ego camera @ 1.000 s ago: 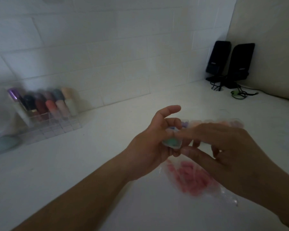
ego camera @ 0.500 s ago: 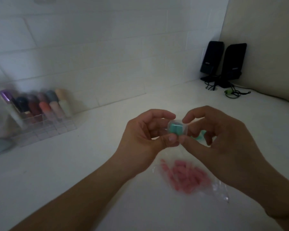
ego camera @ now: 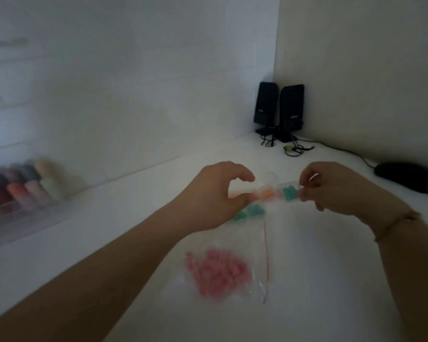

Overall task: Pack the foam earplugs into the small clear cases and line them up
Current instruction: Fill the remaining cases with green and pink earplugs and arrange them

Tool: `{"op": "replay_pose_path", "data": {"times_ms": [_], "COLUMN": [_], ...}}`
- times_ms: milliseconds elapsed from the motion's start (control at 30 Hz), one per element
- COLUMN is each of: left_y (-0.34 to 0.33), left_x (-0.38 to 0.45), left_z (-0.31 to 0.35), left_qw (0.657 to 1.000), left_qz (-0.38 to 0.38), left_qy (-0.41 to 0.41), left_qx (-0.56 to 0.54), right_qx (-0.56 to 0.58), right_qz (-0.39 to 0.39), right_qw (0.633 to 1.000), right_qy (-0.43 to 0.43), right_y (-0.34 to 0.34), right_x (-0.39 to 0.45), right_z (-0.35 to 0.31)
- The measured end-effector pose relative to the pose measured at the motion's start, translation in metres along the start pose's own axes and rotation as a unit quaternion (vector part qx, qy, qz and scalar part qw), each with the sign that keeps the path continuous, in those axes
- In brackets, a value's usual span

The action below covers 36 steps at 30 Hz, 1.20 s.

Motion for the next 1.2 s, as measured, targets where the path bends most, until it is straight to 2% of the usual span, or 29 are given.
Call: {"op": "replay_pose_path", "data": {"times_ms": [200,467,600,700,900,1033,1133,1200], "left_y": [-0.053,-0.061,-0.067,-0.076,-0.104,-0.113,-0.106,-0.09], "left_x": [0.041,0.061,0.078,0.091,0.111,0.118,0.119,0.116], "left_z": [-0.019,-0.024,-0.038,-0.046,-0.063,-0.071,-0.057,-0.041], "left_qw": [0.993,0.992,0.992,0.989,0.969,0.962,0.968,0.987], "left_qz": [-0.09,-0.071,-0.055,-0.076,-0.189,-0.213,-0.189,-0.12], "left_qy": [0.061,0.07,0.098,0.111,0.118,0.118,0.105,0.094], "left_qx": [0.053,0.072,0.065,0.064,0.107,0.127,0.127,0.047], "right_qx": [-0.03,-0.072,0.009,0.029,0.068,0.074,0.07,0.083], "right_qz": [-0.008,0.007,0.11,0.183,0.22,0.24,0.253,0.247], "right_qw": [0.999,0.997,0.993,0.977,0.961,0.956,0.958,0.964], "right_qy": [0.024,0.032,-0.035,-0.104,-0.153,-0.151,-0.117,-0.049], "right_y": [-0.023,-0.032,0.012,0.043,0.066,0.068,0.068,0.06], "right_x": [0.011,0.014,0.016,0.017,0.02,0.016,0.017,0.018], "right_z": [0.002,-0.003,0.019,0.048,0.077,0.077,0.065,0.043]}}
Point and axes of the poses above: each hand's wrist, its own x-axis towards the middle knuckle, its own y-axis out of the back of the hand, z = x × y, the point moved 9 cm from there along x, towards the middle knuckle, and after that the axes turned 14 degrees about -y, right-handed, at the moved point
